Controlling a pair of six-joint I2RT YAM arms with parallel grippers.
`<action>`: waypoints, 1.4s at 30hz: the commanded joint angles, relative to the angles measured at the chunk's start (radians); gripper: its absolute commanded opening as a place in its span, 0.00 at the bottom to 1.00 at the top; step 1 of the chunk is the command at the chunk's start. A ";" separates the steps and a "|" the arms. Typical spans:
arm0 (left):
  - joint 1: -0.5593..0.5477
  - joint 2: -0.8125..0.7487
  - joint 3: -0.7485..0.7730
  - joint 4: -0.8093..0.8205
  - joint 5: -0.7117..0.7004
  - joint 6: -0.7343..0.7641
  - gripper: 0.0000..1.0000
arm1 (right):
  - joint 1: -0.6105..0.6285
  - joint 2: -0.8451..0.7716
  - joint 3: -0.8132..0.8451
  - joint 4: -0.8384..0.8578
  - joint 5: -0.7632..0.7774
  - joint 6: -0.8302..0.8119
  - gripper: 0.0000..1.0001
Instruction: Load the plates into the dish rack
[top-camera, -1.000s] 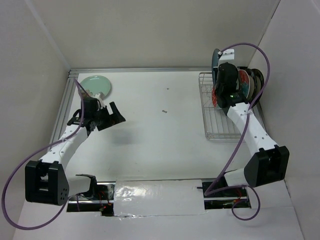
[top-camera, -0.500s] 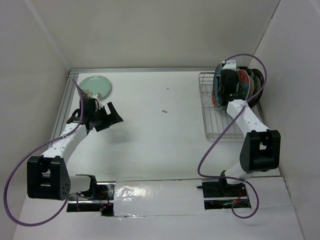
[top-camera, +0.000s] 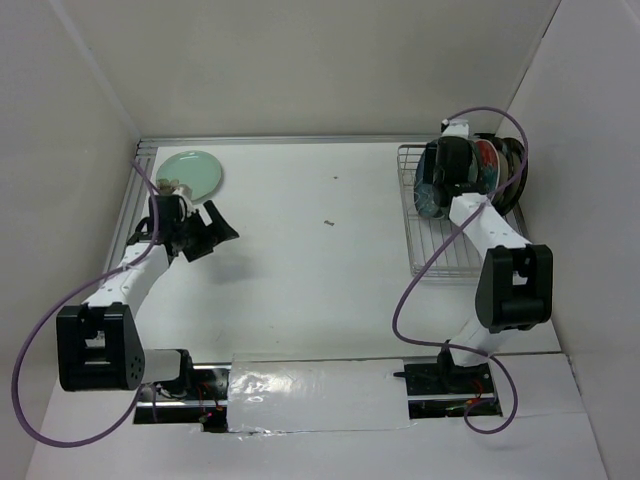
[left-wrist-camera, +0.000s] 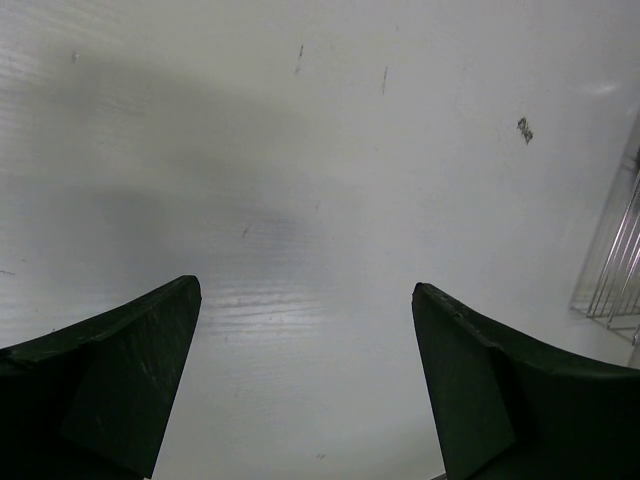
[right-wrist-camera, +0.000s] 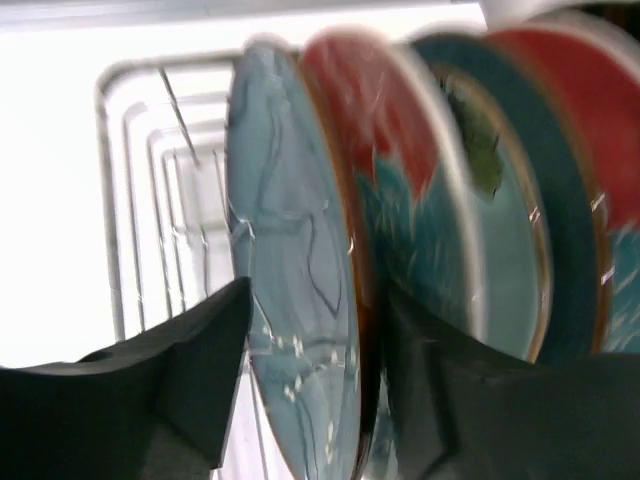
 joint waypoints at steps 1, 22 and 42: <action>0.026 0.021 0.000 0.062 0.037 -0.054 1.00 | 0.003 -0.033 0.113 0.066 0.005 -0.006 0.64; 0.285 0.429 0.041 0.557 -0.030 -0.490 0.96 | 0.157 -0.274 0.057 -0.020 -0.221 0.179 0.85; 0.285 0.893 0.390 0.536 -0.154 -0.680 0.63 | 0.198 -0.297 -0.007 -0.068 -0.250 0.172 0.84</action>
